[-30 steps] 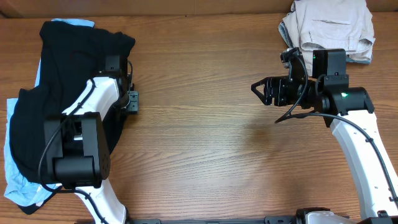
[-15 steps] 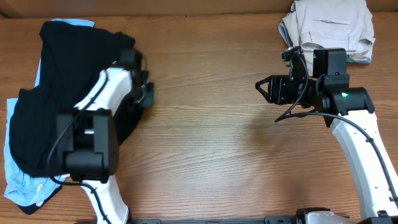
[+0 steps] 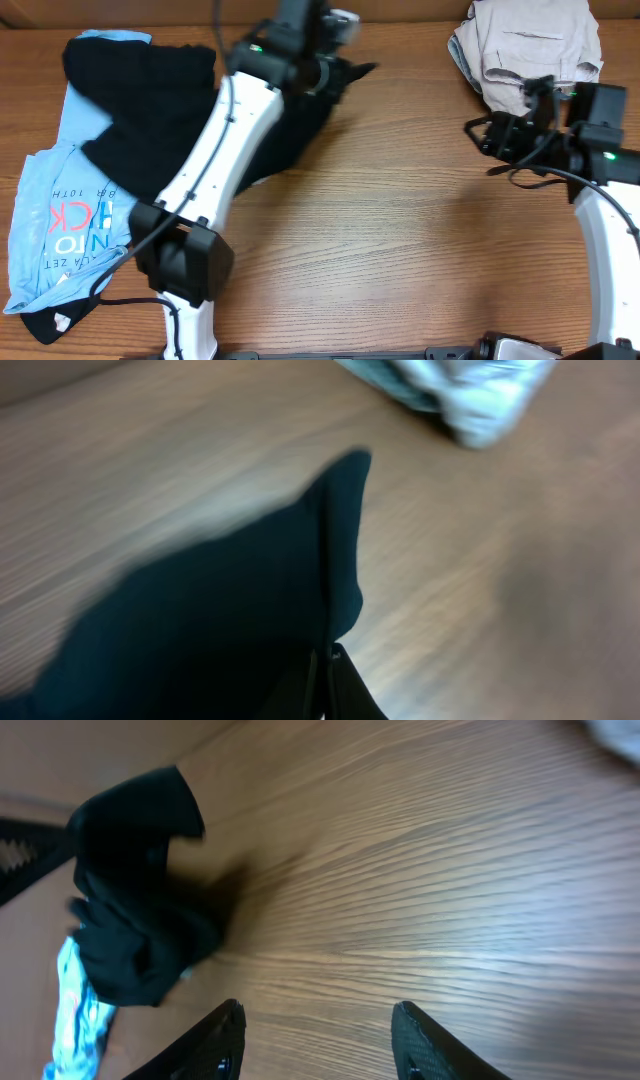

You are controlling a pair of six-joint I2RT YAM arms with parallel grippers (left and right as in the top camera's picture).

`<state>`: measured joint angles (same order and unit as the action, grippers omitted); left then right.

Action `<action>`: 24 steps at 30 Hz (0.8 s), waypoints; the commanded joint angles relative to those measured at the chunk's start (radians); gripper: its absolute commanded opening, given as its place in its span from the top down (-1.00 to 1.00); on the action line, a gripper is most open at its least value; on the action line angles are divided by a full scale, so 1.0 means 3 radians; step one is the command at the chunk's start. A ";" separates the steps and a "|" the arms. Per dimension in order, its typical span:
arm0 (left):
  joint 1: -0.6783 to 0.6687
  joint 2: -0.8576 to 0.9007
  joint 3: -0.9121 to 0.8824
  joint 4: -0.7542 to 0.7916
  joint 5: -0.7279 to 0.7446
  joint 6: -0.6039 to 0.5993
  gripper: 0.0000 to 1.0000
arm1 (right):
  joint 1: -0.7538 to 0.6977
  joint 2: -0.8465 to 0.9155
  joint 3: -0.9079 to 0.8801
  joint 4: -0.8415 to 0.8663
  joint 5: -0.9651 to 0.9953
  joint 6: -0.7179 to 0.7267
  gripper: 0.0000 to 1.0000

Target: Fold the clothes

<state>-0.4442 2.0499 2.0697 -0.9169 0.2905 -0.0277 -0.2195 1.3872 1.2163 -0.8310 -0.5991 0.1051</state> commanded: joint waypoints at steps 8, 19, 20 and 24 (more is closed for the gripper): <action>-0.0712 0.0006 0.0064 0.0735 0.0219 -0.0323 0.92 | -0.0674 -0.0254 0.0071 -0.0262 -0.0106 -0.0001 -0.13; -0.0833 0.0008 0.0069 0.1743 0.0233 -0.0618 -0.92 | -0.0828 -0.0254 0.0071 -0.0418 -0.0104 -0.0013 -0.33; -0.0828 0.0003 0.0069 0.1740 0.0230 -0.0600 -1.00 | -0.0828 -0.0254 0.0071 -0.0421 -0.0104 -0.0013 -0.35; -0.0617 -0.0074 0.0070 0.1428 0.0229 -0.0581 -1.00 | -0.0816 -0.0254 0.0071 -0.0478 -0.0104 -0.0027 -0.40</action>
<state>-0.6746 2.0499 2.0712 -0.4377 0.3428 -0.1898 -0.4648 1.3331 1.2163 -0.9665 -0.6224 0.1047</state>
